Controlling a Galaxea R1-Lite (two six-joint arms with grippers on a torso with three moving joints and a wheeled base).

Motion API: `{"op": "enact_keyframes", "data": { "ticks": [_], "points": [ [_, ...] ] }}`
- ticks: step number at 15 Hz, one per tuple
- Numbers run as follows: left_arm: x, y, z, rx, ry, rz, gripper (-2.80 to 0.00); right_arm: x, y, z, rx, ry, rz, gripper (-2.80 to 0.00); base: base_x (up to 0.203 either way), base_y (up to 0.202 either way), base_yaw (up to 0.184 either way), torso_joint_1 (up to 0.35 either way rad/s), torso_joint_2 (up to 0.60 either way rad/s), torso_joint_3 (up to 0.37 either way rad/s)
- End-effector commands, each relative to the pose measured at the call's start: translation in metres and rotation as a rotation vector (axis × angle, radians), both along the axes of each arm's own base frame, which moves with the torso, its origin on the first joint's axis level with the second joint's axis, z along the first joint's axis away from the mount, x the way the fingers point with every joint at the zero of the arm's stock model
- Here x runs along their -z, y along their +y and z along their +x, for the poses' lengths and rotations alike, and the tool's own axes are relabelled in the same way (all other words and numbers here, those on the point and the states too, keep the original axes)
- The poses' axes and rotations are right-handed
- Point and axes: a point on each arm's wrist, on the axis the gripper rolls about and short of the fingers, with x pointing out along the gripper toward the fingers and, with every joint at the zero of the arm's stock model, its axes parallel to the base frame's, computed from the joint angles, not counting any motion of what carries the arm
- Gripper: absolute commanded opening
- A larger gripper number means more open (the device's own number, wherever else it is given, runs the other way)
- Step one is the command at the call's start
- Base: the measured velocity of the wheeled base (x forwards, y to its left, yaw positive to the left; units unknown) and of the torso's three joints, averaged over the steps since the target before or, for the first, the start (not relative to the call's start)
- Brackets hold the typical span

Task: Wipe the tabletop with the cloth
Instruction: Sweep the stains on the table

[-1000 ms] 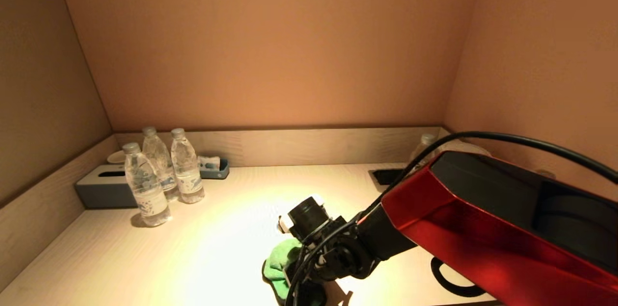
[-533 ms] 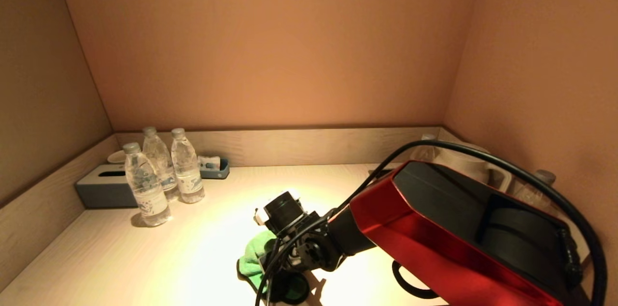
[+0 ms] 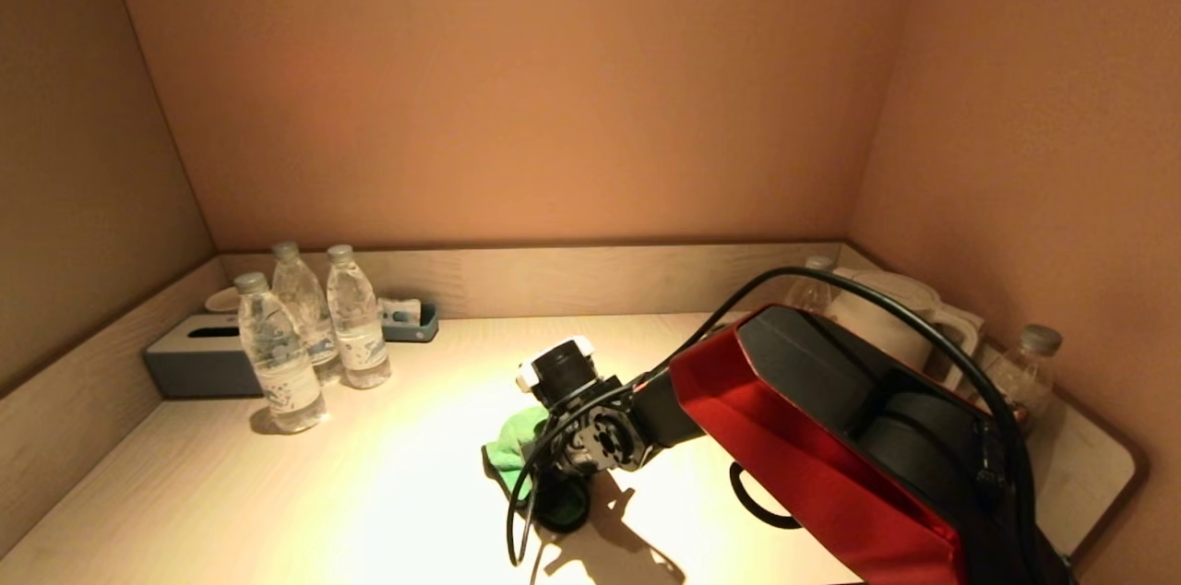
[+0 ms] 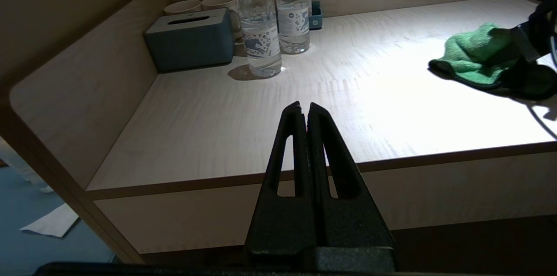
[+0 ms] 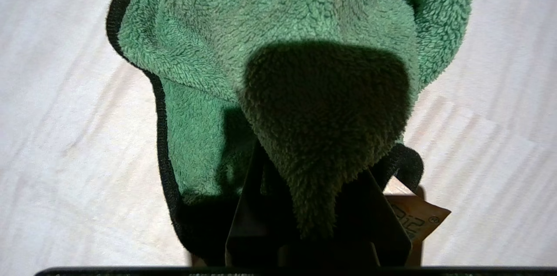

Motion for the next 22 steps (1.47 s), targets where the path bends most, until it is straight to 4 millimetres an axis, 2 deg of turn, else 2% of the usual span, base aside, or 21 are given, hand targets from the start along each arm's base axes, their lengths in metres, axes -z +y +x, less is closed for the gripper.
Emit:
{"op": "enact_keyframes", "data": {
  "ticks": [1, 4, 5, 7, 8, 10, 12, 14, 16, 19, 20, 22],
  "points": [
    [0.000, 0.000, 0.000, 0.001, 0.001, 0.000, -2.80, 0.000, -0.013, 0.011, 0.043, -0.005, -0.005, -2.80, 0.000, 0.000, 0.000, 0.000, 0.00, 0.000],
    [0.000, 0.000, 0.000, 0.000, 0.001, 0.000, -2.80, 0.000, -0.014, 0.011, 0.044, -0.006, -0.006, -2.80, 0.000, 0.000, 0.000, 0.000, 0.00, 0.000],
    [0.000, 0.000, 0.000, 0.001, 0.001, 0.000, -2.80, -0.005, -0.029, 0.015, 0.076, -0.004, -0.012, -2.80, 0.000, 0.000, 0.000, 0.000, 0.00, 0.000],
    [0.001, 0.000, 0.000, -0.001, 0.003, 0.000, -2.80, -0.015, -0.064, 0.007, 0.132, 0.024, -0.037, -2.80, 0.000, 0.000, 0.000, 0.000, 0.00, 0.000],
    [0.000, 0.000, 0.000, -0.001, 0.001, 0.000, -2.80, -0.019, -0.074, 0.004, 0.144, 0.030, -0.041, -2.80, 0.000, 0.000, 0.000, 0.000, 0.00, 0.000],
    [0.000, 0.000, 0.000, -0.001, 0.001, 0.000, -2.80, -0.021, -0.081, -0.019, 0.119, 0.060, -0.054, -2.80, 0.000, 0.000, 0.000, 0.000, 0.00, 0.000],
    [0.000, 0.000, 0.000, -0.001, 0.001, 0.000, -2.80, -0.021, -0.081, -0.036, 0.088, 0.069, -0.057, -2.80, 0.000, 0.000, 0.000, 0.000, 0.00, 0.000],
    [0.000, 0.000, 0.000, 0.001, 0.001, 0.000, -2.80, -0.018, -0.073, -0.057, 0.027, 0.069, -0.066, -2.80, 0.000, 0.000, 0.000, 0.000, 0.00, 0.000],
    [0.001, 0.000, 0.000, -0.001, 0.003, 0.000, -2.80, -0.018, -0.069, -0.061, 0.010, 0.068, -0.064, -2.80, 0.000, 0.000, 0.000, 0.000, 0.00, 0.000],
    [0.000, 0.000, 0.000, -0.001, 0.001, 0.000, -2.80, -0.013, -0.031, -0.086, -0.111, 0.066, -0.055, -2.80, 0.000, 0.000, 0.000, 0.000, 0.00, 0.000],
    [0.000, 0.000, 0.000, -0.001, 0.001, 0.000, -2.80, -0.011, -0.024, -0.087, -0.127, 0.063, -0.052, -2.80, 0.000, 0.000, 0.000, 0.000, 0.00, 0.000],
    [0.000, 0.000, 0.000, -0.001, 0.001, 0.000, -2.80, -0.011, -0.024, -0.087, -0.127, 0.063, -0.052, -2.80, 0.000, 0.000, 0.000, 0.000, 0.00, 0.000]
  ]
}}
